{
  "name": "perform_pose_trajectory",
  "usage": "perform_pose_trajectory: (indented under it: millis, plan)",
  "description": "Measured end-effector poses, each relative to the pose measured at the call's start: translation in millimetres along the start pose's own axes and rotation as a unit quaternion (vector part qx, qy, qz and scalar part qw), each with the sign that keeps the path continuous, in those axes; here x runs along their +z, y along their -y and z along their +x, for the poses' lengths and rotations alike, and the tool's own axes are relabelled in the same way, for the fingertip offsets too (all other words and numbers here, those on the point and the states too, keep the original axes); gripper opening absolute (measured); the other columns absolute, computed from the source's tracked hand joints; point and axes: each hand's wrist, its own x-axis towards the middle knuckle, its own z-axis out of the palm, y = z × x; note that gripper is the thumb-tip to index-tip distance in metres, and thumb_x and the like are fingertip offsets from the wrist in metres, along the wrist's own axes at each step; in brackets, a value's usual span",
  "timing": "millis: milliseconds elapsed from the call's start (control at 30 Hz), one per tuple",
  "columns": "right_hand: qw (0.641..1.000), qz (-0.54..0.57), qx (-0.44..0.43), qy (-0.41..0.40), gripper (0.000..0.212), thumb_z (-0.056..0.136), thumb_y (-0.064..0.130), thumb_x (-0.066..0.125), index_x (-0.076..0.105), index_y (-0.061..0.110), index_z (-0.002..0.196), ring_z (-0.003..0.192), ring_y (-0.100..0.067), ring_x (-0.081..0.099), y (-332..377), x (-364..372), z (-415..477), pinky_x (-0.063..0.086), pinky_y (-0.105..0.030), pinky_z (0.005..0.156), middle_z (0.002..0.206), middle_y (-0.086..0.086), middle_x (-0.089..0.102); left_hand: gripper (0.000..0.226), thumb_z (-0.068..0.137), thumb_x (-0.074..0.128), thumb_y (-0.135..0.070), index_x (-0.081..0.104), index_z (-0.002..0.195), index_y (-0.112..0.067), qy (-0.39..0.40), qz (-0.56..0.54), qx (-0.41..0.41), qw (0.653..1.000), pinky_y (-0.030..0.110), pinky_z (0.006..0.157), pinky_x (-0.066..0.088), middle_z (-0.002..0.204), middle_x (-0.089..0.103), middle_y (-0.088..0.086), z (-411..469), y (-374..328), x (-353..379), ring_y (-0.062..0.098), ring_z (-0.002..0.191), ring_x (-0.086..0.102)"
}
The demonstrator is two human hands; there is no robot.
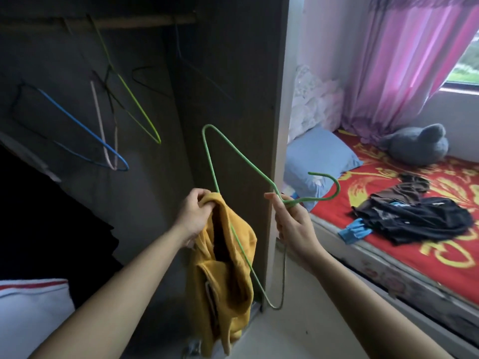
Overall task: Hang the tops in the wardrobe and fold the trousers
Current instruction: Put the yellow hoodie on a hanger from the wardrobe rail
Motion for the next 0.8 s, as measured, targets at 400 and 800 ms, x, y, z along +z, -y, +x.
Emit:
perform_pose_trajectory:
  millis: [400,800]
  plan:
    - [0.969,-0.223,0.016,0.105,0.027,0.105,0.027,0.050,0.074,0.017,0.101,0.071,0.009,0.063,19,-65,-70,0.045,-0.012,0.069,0.069,0.029,0.066,0.020,0.095,0.058,-0.026,0.066,0.099,-0.008,-0.077,0.178,-0.039,0.980,0.030,0.070,0.041,0.094,0.063,0.007,-9,12,-3,0.022,0.083,0.056]
    - [0.961,-0.243,0.007,0.132,0.028,0.105,0.011,0.046,0.073,0.006,0.101,0.051,0.015,0.053,60,-56,-126,0.038,-0.004,0.056,0.044,0.033,0.049,0.016,0.097,0.057,-0.024,0.063,0.100,-0.009,-0.146,0.220,0.027,0.964,0.029,0.066,0.039,0.093,0.059,0.003,-60,0,-17,0.017,0.080,0.052]
